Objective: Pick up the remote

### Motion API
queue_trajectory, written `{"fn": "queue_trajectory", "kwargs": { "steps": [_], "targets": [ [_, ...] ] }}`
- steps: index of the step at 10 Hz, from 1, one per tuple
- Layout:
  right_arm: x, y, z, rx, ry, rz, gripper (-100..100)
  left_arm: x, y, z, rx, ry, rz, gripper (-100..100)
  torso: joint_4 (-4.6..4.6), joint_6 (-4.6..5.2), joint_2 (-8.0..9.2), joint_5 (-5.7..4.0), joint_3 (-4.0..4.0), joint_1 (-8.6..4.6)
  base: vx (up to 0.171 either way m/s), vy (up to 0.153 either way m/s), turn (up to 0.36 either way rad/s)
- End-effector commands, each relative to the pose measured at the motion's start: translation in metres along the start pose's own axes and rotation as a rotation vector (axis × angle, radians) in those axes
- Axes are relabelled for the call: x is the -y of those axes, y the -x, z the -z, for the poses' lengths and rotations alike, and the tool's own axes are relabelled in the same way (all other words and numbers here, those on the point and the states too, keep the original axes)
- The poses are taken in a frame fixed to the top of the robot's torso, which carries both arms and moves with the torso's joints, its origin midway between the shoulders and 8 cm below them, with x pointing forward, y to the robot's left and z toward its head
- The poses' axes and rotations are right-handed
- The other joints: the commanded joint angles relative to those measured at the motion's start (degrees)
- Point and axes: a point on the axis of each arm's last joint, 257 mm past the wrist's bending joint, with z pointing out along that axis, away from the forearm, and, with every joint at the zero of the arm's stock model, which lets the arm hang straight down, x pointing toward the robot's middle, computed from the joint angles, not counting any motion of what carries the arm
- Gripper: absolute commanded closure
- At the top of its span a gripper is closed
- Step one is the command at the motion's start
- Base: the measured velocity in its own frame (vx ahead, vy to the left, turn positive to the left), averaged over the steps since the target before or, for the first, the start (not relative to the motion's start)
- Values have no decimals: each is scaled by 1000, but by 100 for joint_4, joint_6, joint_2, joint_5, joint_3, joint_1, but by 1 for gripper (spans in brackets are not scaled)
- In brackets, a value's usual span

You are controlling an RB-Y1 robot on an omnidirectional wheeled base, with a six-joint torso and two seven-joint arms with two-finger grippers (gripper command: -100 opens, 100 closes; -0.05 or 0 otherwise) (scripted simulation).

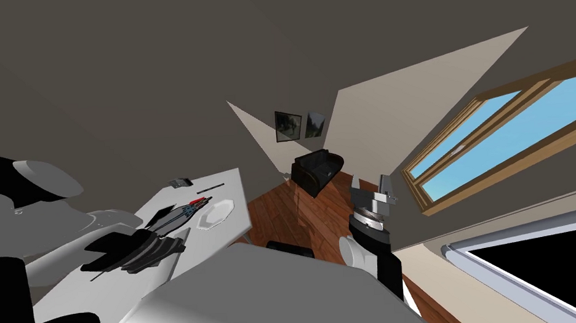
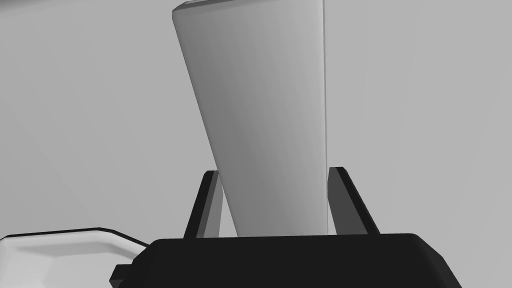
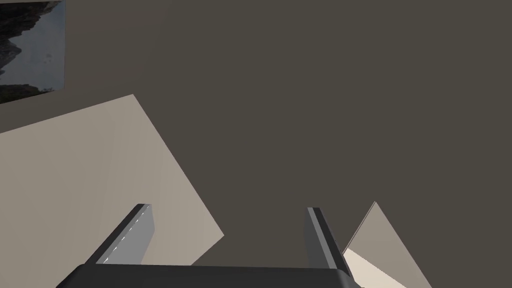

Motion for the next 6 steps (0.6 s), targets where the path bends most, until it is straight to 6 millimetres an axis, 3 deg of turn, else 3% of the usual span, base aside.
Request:
{"fn": "queue_trajectory", "kwargs": {
  "steps": [1, 6],
  "targets": [
    [0, 0, 0, 0, 0, 0, 0, -11, -1, 6, -1, -3, 1, 100, 0, 0, 0, 0, 0, 0, 46, -63, -27],
    [0, 0, 0, 0, 0, 0, 0, -39, -5, 22, -4, -3, 10, 100, -1, -4, -1, -5, -2, -7, 30, -42, -14]
  ]
}}
